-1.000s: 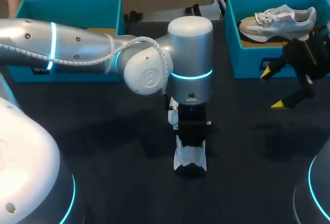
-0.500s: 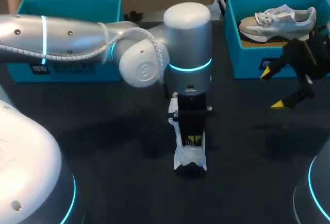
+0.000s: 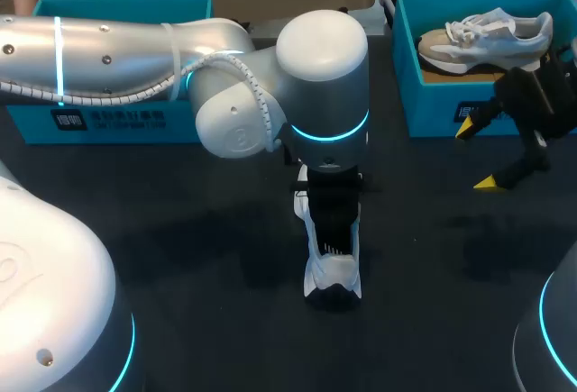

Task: Take the shoe out of the shoebox, open the shoe tongue, remove and reinsert the insole, then place the shoe into the shoebox

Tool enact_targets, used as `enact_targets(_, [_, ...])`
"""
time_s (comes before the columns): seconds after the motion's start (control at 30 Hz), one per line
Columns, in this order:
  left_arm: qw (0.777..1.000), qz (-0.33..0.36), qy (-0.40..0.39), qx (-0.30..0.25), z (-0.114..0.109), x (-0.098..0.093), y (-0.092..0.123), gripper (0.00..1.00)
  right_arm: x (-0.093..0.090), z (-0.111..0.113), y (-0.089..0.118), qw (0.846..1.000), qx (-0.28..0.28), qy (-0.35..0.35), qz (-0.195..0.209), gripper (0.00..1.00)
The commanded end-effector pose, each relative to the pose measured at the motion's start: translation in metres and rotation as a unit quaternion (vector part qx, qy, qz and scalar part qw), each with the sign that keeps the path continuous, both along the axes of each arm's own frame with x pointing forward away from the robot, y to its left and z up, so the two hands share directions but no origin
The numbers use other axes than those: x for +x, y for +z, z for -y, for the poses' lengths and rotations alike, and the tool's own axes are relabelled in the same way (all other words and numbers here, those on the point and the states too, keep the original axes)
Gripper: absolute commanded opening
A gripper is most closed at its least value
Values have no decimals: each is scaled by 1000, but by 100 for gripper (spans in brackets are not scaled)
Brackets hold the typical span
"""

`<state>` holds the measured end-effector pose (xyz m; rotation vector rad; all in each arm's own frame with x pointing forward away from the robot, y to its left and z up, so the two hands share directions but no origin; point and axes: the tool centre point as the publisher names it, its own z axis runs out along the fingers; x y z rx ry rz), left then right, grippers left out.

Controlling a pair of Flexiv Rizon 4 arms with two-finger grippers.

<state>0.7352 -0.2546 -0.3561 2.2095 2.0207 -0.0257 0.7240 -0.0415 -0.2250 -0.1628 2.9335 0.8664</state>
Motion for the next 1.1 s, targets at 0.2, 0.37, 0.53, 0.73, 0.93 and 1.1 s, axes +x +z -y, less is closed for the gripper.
enact_targets(0.2, [1000,9,4,7,-4,2,5,100,0,-1,0,1000,-1,-1,0,100])
enact_targets(0.37, [1000,2,-1,14,-7,0,10,100,0,-1,0,1000,-1,-1,0,100])
enact_targets(0.53, [999,-11,-24,38,-12,0,12,100,0,-1,0,1000,-1,-1,0,100])
enact_targets(0.73, [998,-18,-22,49,-14,4,6,100,0,-1,0,1000,-1,-1,0,100])
enact_targets(0.93, [999,-22,-9,42,-11,13,8,100,0,-1,0,1000,-1,-1,0,100])
enact_targets(1.1, [999,-28,1,34,-11,25,18,100,0,-1,0,1000,-1,-1,0,100])
